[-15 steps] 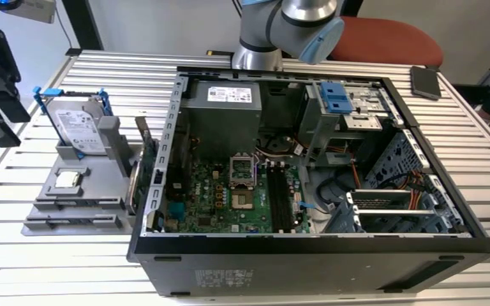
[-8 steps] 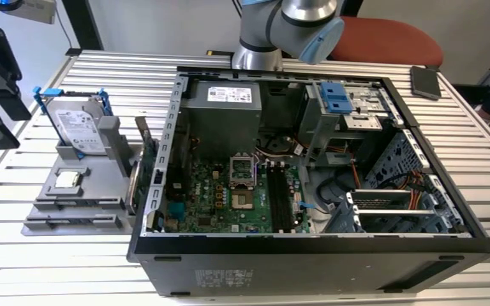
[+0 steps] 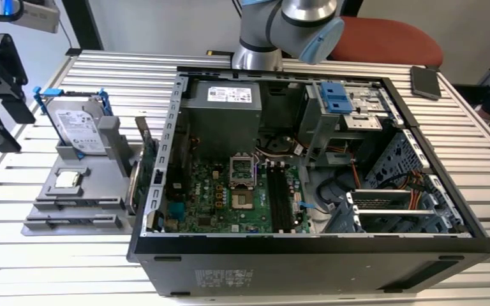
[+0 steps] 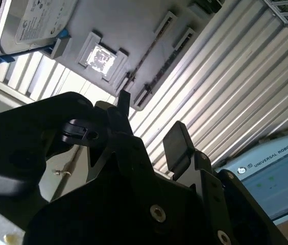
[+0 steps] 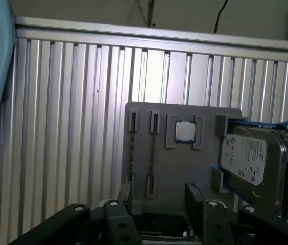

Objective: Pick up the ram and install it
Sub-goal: 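Pick up the ram and move it above insertion slot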

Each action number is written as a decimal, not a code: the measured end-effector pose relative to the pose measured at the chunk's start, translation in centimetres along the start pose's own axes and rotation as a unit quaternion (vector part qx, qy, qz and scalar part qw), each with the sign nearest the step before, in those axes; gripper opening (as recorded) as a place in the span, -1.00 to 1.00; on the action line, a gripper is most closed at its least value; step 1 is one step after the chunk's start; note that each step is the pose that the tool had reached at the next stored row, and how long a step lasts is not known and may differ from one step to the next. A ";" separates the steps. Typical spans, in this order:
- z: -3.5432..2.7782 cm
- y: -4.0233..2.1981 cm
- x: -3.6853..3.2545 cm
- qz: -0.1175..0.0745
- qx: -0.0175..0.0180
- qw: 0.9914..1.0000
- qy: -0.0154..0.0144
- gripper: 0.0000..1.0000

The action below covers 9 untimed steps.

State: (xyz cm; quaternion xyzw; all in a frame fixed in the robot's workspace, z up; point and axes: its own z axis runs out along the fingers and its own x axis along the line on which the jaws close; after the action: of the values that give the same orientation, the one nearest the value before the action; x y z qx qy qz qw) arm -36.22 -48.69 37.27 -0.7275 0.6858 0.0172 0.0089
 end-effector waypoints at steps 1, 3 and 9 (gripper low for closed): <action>0.08 0.00 0.00 0.000 0.000 1.000 0.000 1.00; 0.25 -0.01 -0.01 0.001 0.000 1.000 0.001 1.00; 0.67 -0.01 0.00 0.004 0.000 1.000 0.001 1.00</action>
State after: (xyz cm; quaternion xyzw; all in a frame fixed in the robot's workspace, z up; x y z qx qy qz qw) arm -36.22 -48.67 36.60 -0.7248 0.6887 0.0166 0.0086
